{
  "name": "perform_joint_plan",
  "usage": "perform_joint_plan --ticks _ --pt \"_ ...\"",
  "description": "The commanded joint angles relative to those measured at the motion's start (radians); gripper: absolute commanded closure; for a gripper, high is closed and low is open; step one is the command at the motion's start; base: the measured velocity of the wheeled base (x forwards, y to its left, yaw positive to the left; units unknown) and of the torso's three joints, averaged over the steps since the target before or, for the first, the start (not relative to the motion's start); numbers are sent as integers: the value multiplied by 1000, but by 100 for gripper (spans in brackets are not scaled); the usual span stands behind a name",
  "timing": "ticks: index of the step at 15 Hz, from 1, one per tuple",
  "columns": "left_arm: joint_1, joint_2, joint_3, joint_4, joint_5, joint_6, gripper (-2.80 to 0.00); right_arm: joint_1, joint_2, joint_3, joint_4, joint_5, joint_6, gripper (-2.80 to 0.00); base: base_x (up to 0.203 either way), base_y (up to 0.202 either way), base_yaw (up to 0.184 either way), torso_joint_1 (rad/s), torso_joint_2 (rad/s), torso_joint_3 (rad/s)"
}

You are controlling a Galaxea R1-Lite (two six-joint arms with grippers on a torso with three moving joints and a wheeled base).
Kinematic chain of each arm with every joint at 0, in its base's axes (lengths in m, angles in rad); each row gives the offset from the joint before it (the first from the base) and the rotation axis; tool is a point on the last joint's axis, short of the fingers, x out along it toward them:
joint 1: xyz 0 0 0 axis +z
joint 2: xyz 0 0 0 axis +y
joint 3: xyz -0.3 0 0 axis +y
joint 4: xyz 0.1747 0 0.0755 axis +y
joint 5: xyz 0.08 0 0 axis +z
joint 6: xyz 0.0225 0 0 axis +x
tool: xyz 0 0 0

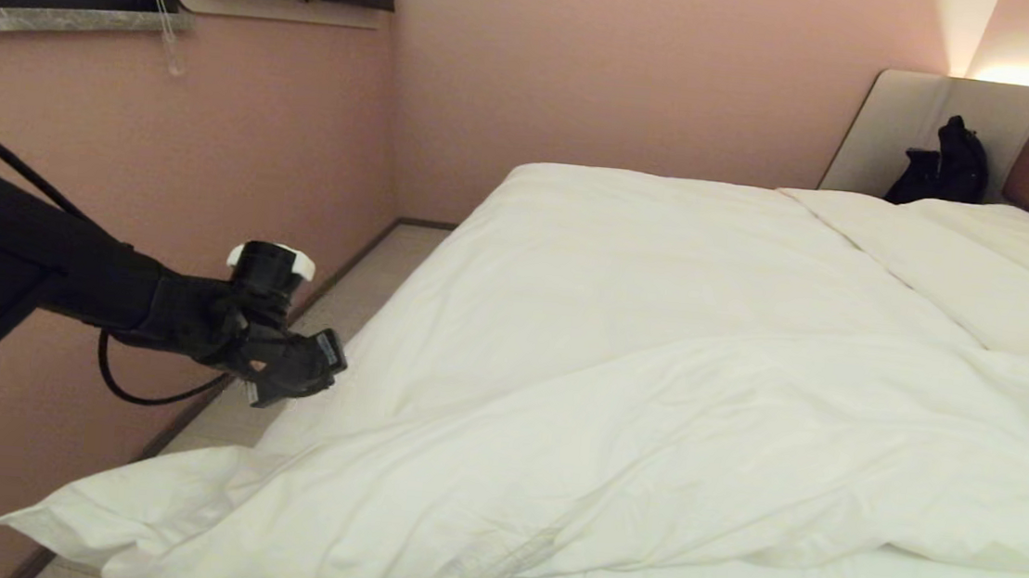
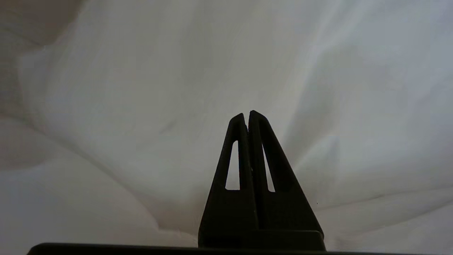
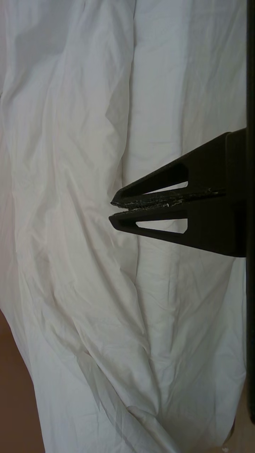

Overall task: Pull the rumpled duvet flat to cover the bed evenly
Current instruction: Flatten the corners of the folded blanket

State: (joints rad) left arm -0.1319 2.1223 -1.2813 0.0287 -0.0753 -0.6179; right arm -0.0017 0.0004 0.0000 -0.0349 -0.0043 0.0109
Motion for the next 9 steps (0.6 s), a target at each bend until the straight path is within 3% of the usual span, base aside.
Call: perform_joint_plan --ticks 1,6,9 --pt "-18 2 32 12 -2 -2 0 0 0 0 0 0 0 0 0 0 0 0 0 0" --pt "-134 -99 196 41 -8 5 0 0 0 0 0 0 0 0 0 0 0 0 0 0" --pt "-166 -160 271 43 -12 7 0 0 0 0 0 0 0 0 0 0 0 0 0 0"
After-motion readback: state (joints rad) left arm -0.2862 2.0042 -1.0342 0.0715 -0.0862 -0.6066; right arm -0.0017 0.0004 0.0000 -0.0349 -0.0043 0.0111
